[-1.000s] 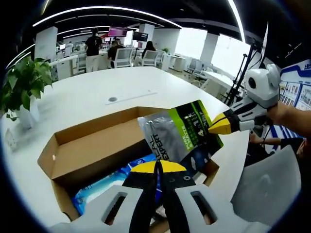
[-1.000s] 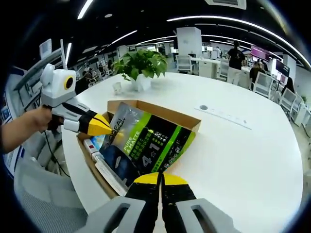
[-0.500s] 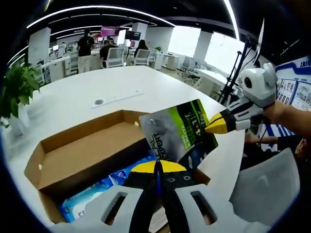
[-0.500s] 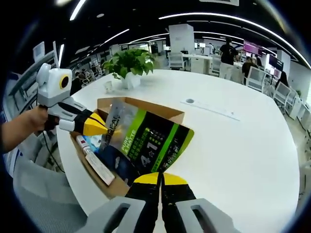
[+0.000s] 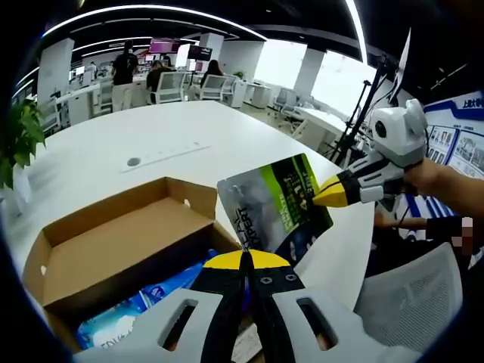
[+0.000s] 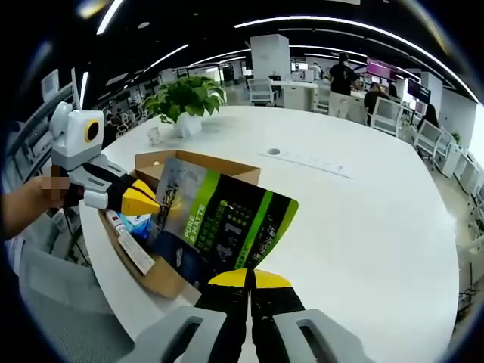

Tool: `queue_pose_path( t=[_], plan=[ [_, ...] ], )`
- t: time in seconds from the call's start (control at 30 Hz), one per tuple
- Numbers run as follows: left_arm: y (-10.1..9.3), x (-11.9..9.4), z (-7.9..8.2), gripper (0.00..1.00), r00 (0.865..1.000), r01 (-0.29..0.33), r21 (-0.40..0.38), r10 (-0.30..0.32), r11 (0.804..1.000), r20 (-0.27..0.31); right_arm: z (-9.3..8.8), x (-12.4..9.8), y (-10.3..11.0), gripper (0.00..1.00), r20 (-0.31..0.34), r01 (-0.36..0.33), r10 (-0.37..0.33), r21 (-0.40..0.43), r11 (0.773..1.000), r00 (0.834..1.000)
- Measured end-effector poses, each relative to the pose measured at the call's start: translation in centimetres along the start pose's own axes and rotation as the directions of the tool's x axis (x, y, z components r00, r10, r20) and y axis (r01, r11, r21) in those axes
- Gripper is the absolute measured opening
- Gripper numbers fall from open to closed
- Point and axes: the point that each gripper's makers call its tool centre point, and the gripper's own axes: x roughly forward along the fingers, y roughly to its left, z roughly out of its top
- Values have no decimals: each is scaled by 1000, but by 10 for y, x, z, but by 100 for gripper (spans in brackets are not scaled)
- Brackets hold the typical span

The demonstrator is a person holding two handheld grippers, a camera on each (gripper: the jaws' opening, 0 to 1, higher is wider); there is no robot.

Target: Operate the shoe box by opening the lid, removing the specified soft item, and placing it in the target area until the item is outside and the box remains undamaged.

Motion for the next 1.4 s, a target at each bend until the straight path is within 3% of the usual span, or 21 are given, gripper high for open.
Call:
queue_pose_path(
  t=[0.47, 0.7, 1.4],
  plan=[
    [-20, 31, 10, 0, 999, 42, 14, -42, 999, -9, -10, -6, -35, 0, -25, 47, -47, 20, 999, 999],
    [-28, 45, 7, 0, 998, 55, 28, -54, 998, -30, -18, -3, -49, 0, -40, 62, -60, 32, 998, 997],
    [-28, 89, -3, 0, 991, 79, 115, -65, 990, -119, -46, 18, -81, 0, -86, 96, -90, 61, 994, 992]
  ],
)
